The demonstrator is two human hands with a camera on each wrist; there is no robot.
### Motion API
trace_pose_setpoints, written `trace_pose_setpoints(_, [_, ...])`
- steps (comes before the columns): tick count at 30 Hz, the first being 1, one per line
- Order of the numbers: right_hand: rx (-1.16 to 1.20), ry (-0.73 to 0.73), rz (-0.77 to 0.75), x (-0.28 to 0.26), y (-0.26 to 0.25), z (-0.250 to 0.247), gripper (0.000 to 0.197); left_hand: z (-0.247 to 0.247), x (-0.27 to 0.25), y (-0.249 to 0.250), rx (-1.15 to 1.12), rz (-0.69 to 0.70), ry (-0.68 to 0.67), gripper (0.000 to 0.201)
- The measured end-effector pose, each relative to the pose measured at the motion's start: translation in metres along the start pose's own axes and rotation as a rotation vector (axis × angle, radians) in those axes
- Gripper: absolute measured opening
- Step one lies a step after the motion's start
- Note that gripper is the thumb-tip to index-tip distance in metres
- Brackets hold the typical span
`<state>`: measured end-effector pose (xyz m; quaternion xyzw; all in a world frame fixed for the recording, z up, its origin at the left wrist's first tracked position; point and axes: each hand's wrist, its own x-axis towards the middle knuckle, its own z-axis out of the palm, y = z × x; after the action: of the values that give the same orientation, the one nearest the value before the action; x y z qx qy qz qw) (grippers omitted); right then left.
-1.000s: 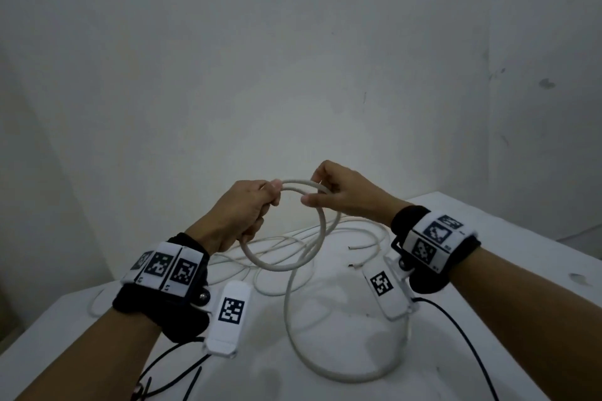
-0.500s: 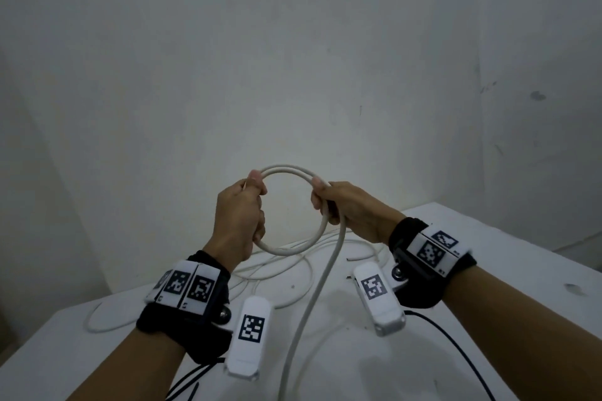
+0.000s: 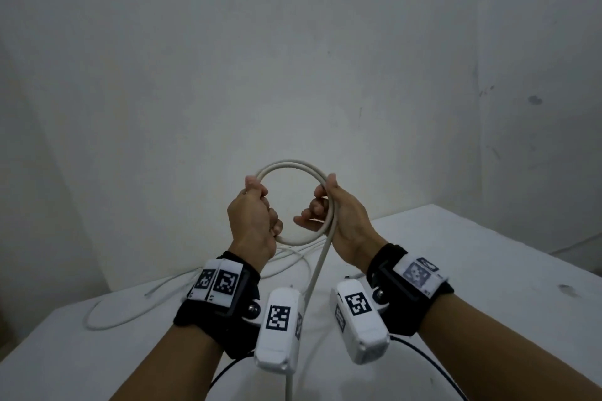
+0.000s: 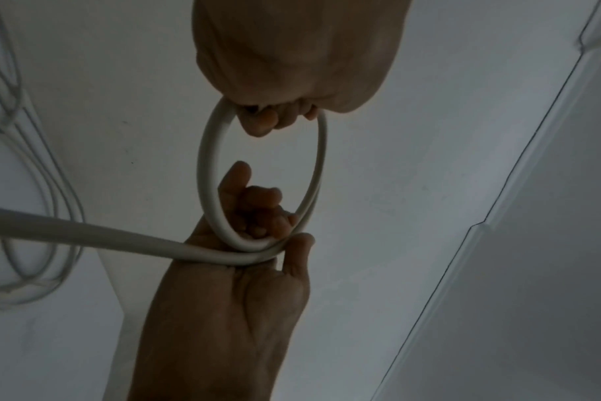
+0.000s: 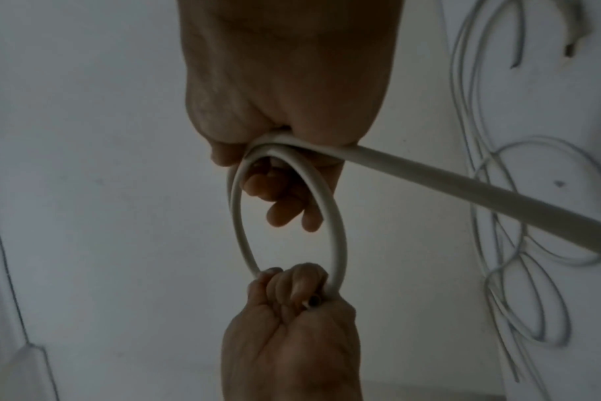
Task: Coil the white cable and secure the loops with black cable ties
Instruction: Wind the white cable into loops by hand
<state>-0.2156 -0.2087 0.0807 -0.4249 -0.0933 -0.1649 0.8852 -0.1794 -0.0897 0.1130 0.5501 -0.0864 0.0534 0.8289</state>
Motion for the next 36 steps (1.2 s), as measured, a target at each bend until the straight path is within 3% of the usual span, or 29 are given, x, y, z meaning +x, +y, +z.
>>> trace_pose_setpoints(4, [0.055, 0.031, 0.040, -0.008, 0.014, 0.000, 0.049, 0.000, 0.004, 0.001, -0.121, -0.023, 0.010, 0.037])
trace_pose_setpoints(8, [0.188, 0.040, 0.016, -0.008, 0.014, 0.005, 0.043, 0.001, 0.000, -0.006, -0.177, -0.033, -0.012, 0.039])
trace_pose_setpoints(16, [0.058, -0.126, -0.049, -0.017, 0.033, 0.002, 0.032, -0.002, 0.003, -0.008, -0.364, -0.144, -0.068, 0.044])
trace_pose_setpoints(21, [-0.258, -0.059, -0.111, -0.015, 0.033, -0.005, 0.022, -0.004, 0.004, -0.012, -0.383, -0.164, -0.078, 0.043])
trace_pose_setpoints(29, [-0.360, -0.229, 0.072, -0.018, 0.021, -0.012, 0.020, -0.003, -0.001, -0.017, -0.415, -0.172, -0.075, 0.041])
trace_pose_setpoints(36, [-0.277, -0.226, 0.115, -0.019, 0.019, -0.018, 0.014, 0.002, -0.008, -0.019, -0.349, -0.149, -0.063, 0.041])
